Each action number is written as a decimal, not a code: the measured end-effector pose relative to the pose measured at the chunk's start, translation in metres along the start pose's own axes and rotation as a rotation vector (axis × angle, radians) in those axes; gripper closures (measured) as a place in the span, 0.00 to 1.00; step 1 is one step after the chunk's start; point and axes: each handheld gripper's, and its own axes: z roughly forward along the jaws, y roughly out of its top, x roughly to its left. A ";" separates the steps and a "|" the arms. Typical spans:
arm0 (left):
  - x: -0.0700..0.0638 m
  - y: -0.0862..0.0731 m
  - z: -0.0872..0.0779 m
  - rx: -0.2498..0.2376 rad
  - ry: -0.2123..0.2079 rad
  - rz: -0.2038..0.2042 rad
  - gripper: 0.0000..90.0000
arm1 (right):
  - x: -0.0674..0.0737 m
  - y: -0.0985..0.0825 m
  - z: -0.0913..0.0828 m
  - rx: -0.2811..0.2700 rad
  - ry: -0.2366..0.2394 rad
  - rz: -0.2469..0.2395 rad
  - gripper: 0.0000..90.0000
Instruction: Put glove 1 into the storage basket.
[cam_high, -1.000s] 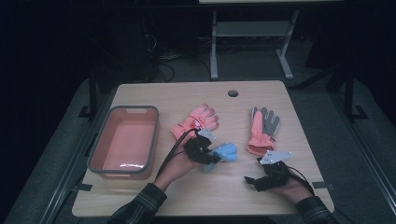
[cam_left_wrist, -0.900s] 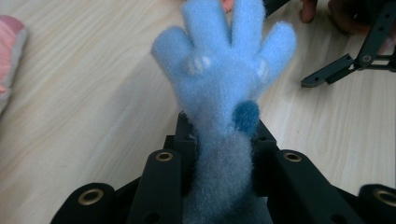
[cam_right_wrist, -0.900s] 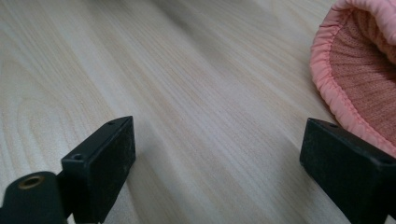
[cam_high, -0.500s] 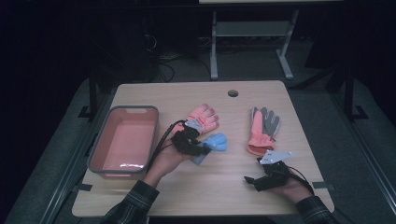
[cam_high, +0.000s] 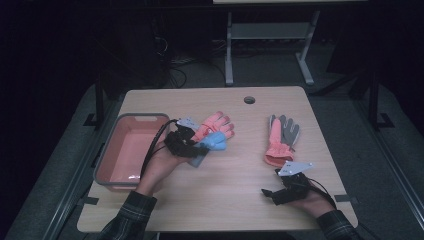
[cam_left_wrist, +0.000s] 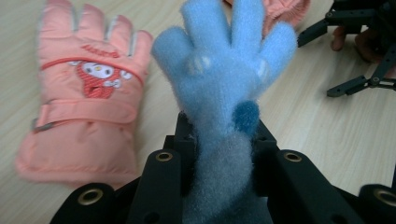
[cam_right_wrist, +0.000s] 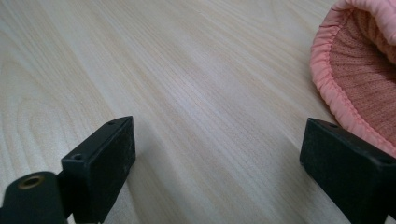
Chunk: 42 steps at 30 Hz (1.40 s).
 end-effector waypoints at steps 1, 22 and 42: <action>0.002 -0.001 -0.002 -0.005 0.002 -0.006 0.79 | 0.000 0.000 0.000 0.000 0.000 0.000 0.11; 0.050 -0.025 -0.053 -0.043 0.173 -0.102 0.79 | 0.000 0.000 0.000 0.002 0.000 0.004 0.11; 0.103 -0.067 -0.079 -0.014 0.359 -0.252 0.79 | 0.001 0.000 0.001 0.025 -0.004 0.008 0.02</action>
